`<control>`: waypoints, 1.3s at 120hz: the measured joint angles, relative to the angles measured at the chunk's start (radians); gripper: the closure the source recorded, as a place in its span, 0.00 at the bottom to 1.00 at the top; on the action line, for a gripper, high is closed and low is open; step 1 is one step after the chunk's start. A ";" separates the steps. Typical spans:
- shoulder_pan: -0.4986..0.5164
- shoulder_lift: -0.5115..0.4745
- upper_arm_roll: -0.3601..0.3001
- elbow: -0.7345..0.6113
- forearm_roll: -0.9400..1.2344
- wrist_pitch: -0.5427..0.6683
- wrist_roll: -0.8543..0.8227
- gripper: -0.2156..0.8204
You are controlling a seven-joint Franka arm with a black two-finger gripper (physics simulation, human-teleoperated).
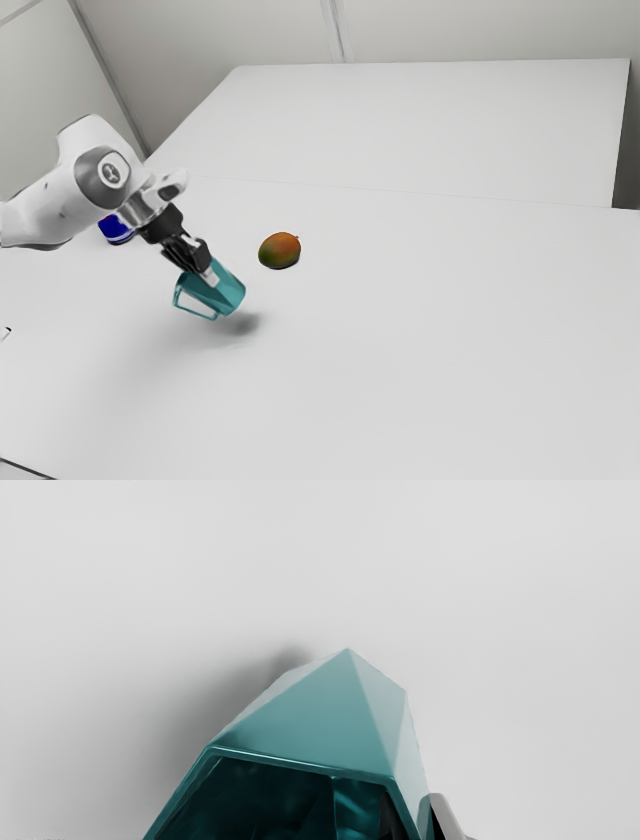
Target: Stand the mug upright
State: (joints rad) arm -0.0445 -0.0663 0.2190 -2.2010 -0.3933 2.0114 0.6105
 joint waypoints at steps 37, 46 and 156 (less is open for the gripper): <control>-0.247 0.007 -0.025 -0.004 0.400 0.076 -0.155 0.97; -0.256 0.022 -0.027 -0.003 0.458 0.105 -0.191 0.97; -0.333 0.133 -0.045 0.009 0.597 0.226 -0.479 0.61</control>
State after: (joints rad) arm -0.3772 0.0666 0.1739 -2.1925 0.2041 2.2372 0.1320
